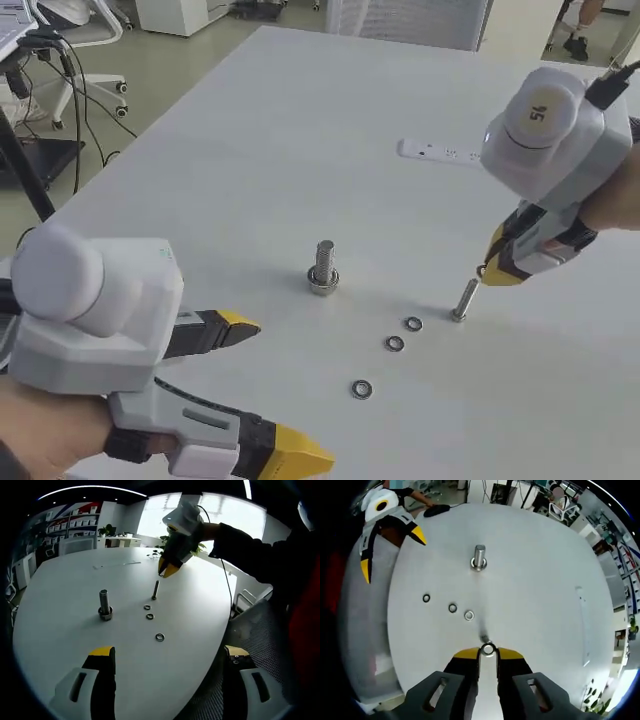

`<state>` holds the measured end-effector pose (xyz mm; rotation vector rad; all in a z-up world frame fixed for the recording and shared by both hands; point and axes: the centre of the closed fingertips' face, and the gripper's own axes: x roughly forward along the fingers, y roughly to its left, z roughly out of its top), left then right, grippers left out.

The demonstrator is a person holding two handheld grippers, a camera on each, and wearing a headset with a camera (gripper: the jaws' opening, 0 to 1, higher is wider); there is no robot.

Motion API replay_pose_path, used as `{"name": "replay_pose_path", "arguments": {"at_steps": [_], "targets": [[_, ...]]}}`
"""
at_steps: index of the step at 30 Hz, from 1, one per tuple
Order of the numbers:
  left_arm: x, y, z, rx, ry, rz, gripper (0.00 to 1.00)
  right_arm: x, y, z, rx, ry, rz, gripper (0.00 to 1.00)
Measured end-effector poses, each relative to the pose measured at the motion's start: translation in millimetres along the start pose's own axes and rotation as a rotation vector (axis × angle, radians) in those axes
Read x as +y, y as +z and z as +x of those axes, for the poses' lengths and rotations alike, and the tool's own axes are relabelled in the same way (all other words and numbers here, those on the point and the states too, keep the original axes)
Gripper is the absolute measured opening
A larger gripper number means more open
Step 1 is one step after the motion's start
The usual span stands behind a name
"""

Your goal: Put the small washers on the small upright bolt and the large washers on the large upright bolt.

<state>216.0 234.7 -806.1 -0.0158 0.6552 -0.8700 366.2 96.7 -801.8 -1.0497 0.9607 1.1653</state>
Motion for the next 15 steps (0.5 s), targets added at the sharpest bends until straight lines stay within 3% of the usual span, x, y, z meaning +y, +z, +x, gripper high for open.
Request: {"name": "replay_pose_path", "arguments": {"at_steps": [15], "targets": [[2.7, 0.1, -0.2, 0.0, 0.009, -0.01, 0.88, -1.1, 0.6, 10.4, 0.018, 0.027, -0.012, 0.13]]}}
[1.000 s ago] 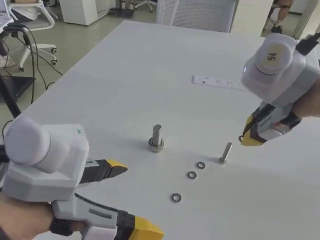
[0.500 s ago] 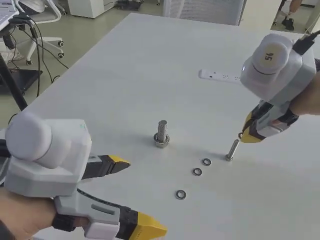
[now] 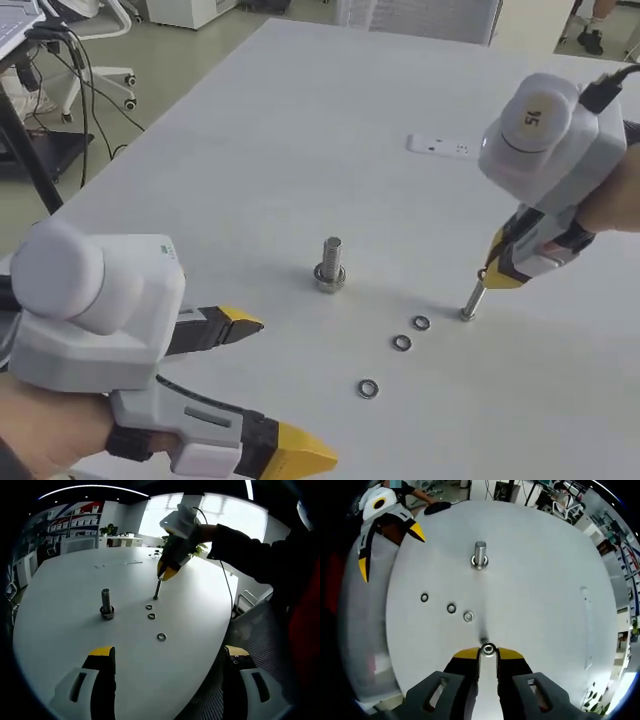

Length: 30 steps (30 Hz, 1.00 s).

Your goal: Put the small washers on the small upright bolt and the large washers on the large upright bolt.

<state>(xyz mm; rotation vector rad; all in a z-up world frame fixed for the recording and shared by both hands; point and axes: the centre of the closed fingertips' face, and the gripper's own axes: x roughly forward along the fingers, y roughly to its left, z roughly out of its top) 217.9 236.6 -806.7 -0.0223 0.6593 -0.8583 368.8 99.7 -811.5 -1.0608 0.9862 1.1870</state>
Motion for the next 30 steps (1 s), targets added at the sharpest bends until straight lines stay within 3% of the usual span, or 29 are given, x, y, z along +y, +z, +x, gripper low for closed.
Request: {"name": "replay_pose_path", "arguments": {"at_steps": [14, 30], "targets": [[0.3, -0.4, 0.3, 0.003, 0.003, -0.003, 0.88, 0.6, -2.5, 10.4, 0.009, 0.014, 0.0, 0.13], [-0.2, -2.5, 0.2, 0.01, 0.006, -0.006, 0.88, 4.8, -7.1, 35.6, 0.011, 0.043, 0.017, 0.13]]}}
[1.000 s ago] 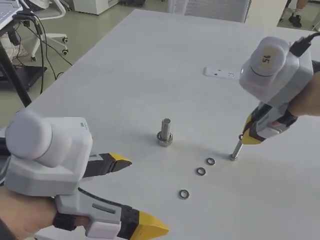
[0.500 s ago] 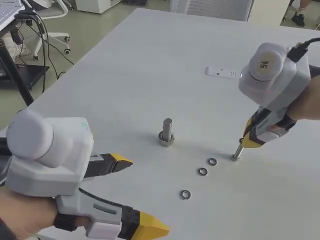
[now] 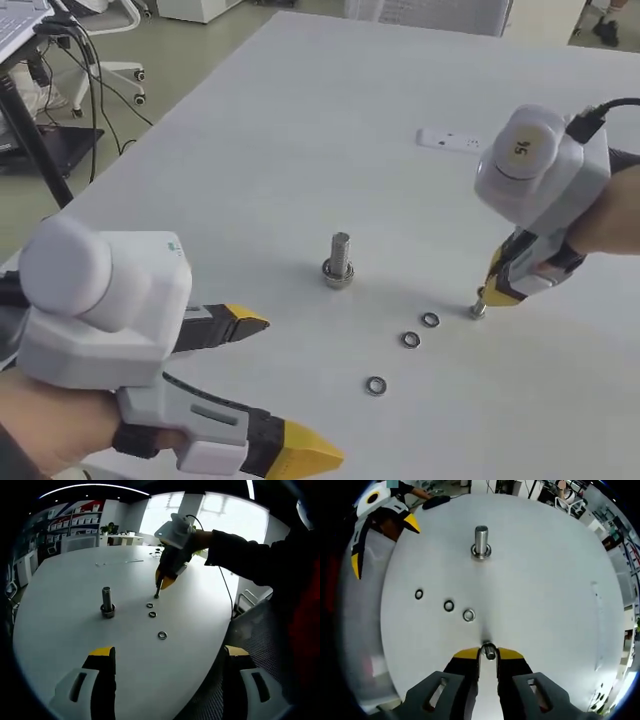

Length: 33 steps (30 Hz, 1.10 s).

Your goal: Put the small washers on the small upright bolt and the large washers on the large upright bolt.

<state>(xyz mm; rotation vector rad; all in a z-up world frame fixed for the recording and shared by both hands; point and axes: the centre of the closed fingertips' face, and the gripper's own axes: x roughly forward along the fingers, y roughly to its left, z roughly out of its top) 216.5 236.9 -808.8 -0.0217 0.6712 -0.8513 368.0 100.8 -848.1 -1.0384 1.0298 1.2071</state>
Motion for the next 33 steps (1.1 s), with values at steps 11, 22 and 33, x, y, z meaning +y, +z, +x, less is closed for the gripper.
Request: {"name": "replay_pose_path", "arguments": {"at_steps": [11, 22, 33], "targets": [[0.9, -0.2, -0.5, 0.002, 0.005, -0.004, 0.88, 3.3, -0.7, 19.2, -0.005, 0.016, 0.014, 0.13], [1.2, -0.6, -0.3, 0.005, 0.006, -0.005, 0.88, 7.2, -2.7, 22.5, -0.004, 0.025, 0.016, 0.14], [1.6, 0.1, 0.1, 0.004, 0.007, -0.006, 0.88, 5.0, -5.8, 22.5, 0.002, 0.027, 0.023, 0.16]]}}
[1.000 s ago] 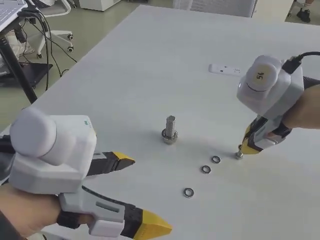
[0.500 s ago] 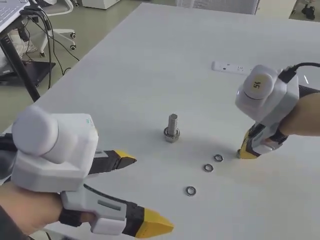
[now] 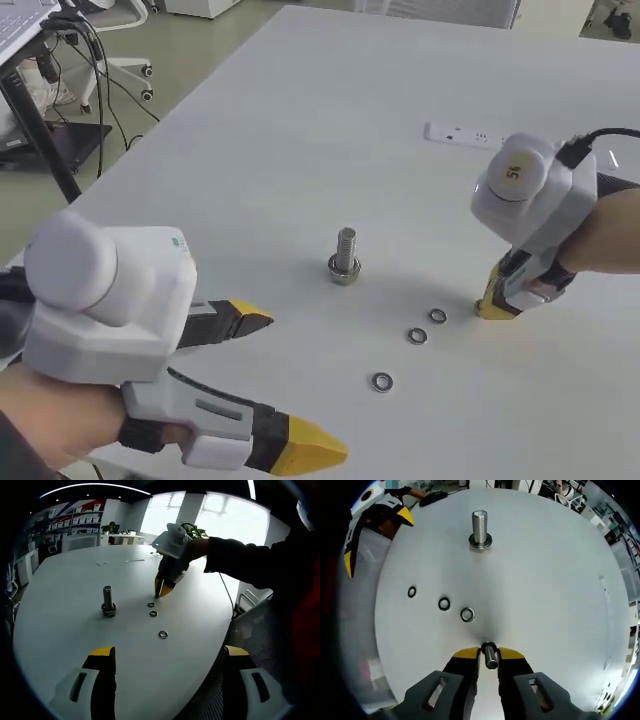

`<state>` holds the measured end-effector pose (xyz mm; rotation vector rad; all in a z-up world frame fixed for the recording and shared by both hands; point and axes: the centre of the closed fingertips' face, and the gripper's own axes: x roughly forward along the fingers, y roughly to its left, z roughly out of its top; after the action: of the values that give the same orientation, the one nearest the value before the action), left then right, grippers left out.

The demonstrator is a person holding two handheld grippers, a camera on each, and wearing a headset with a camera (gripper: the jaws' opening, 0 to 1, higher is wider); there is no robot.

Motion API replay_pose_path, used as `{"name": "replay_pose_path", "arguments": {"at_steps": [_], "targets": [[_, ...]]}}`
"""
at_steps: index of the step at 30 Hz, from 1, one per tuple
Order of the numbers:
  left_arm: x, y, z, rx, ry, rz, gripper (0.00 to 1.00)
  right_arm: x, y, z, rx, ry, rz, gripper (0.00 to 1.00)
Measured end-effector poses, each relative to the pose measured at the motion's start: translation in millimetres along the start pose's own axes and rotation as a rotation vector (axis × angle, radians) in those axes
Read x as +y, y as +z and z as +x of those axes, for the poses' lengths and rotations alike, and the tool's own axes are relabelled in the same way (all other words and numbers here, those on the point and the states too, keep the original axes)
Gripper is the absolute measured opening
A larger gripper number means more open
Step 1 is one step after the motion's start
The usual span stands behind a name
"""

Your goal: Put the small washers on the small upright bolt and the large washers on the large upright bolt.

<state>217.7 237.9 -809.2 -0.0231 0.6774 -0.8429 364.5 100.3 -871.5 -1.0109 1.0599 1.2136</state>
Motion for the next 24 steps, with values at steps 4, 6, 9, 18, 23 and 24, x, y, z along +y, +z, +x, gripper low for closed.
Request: {"name": "replay_pose_path", "arguments": {"at_steps": [4, 6, 9, 18, 23, 24], "targets": [[-0.4, 0.1, 0.3, 0.001, -0.002, 0.0, 0.88, 0.2, -0.3, -0.8, -0.003, -0.001, 0.005, 0.18], [-0.2, 0.0, 0.3, 0.002, -0.001, 0.0, 0.88, 0.6, -1.6, -1.1, 0.002, 0.002, 0.007, 0.2], [-0.1, -0.1, 0.2, 0.002, -0.001, 0.0, 0.88, 0.0, -2.1, -2.2, 0.0, -0.002, 0.002, 0.24], [0.0, 0.1, 0.0, 0.0, 0.0, 0.001, 0.88, -1.9, 1.2, -8.6, -0.015, -0.009, 0.004, 0.3], [-0.8, 0.0, -0.2, 0.001, -0.001, 0.004, 0.88, -2.2, 2.6, -13.5, -0.017, -0.017, 0.0, 0.31], [-0.9, 0.2, -0.3, -0.001, -0.001, 0.004, 0.88, -2.1, 3.1, -14.7, -0.017, -0.018, -0.001, 0.31]]}}
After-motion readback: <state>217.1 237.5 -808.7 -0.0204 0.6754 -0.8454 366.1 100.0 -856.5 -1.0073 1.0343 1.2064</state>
